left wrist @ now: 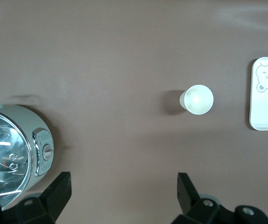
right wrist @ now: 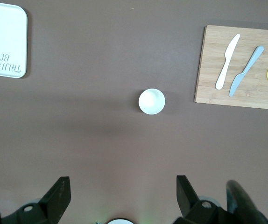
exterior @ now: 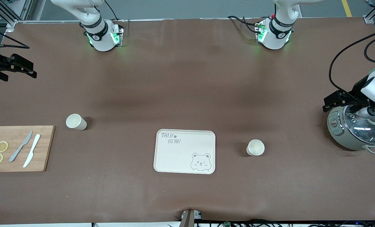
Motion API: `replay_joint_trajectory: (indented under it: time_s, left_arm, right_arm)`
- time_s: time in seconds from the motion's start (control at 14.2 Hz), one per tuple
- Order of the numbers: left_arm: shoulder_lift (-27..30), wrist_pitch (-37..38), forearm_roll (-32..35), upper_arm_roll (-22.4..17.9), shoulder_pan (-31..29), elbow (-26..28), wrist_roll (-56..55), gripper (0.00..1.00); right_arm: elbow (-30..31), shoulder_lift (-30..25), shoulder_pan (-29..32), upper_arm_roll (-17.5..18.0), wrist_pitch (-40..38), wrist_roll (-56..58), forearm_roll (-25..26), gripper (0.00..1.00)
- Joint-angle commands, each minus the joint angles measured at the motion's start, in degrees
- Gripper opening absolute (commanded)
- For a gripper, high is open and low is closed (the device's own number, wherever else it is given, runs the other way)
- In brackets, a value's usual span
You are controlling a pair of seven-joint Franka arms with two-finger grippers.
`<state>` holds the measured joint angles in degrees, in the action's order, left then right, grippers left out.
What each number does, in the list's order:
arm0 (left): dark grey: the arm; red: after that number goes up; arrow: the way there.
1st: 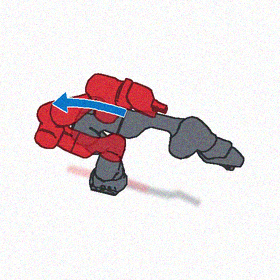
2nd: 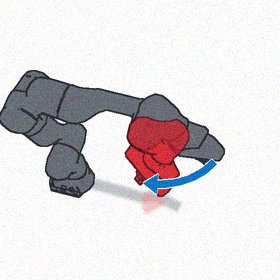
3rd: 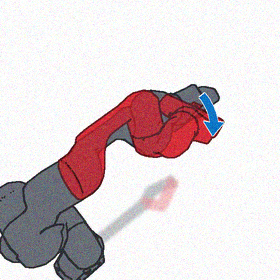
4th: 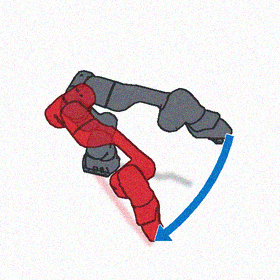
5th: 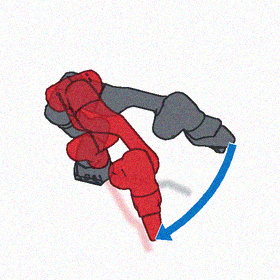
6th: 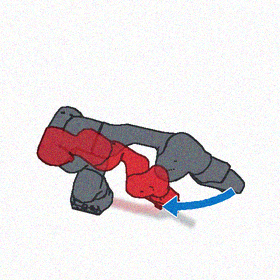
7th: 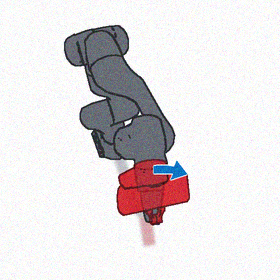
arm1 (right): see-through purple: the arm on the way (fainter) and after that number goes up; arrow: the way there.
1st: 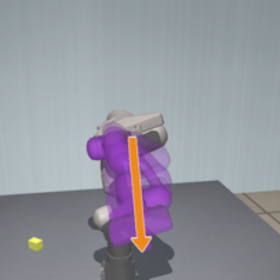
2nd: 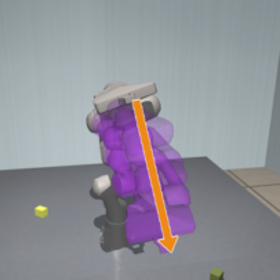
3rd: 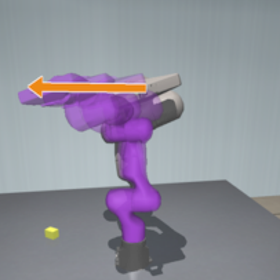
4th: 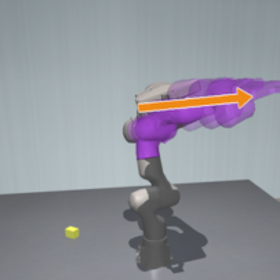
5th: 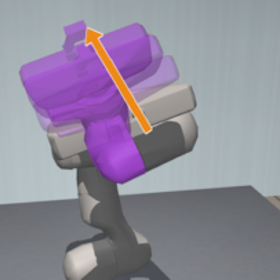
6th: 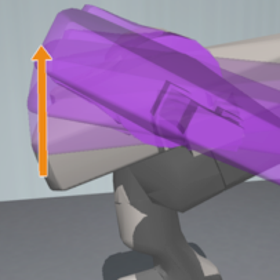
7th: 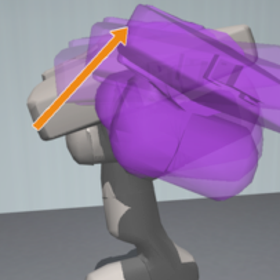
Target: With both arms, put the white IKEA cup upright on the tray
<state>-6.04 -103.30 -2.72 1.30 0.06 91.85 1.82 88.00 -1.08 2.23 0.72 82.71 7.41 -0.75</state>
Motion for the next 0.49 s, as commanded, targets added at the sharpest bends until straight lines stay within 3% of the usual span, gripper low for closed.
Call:
replay_joint_trajectory:
  time_s: [0.0, 0.42]
  left_arm:
    - [0.6, 1.1, -0.4, -0.1, -0.3, -0.3, -0.3, 1.00]
    - [0.7, 1.0, -0.4, 0.0, -0.7, -0.4, -0.6, 1.00]
  right_arm:
    - [0.5, -0.6, 0.8, 0.3, 0.1, 0.7, -0.7, 1.00]
    - [0.5, -0.6, 0.8, 0.3, 0.1, 0.7, -0.7, 1.00]
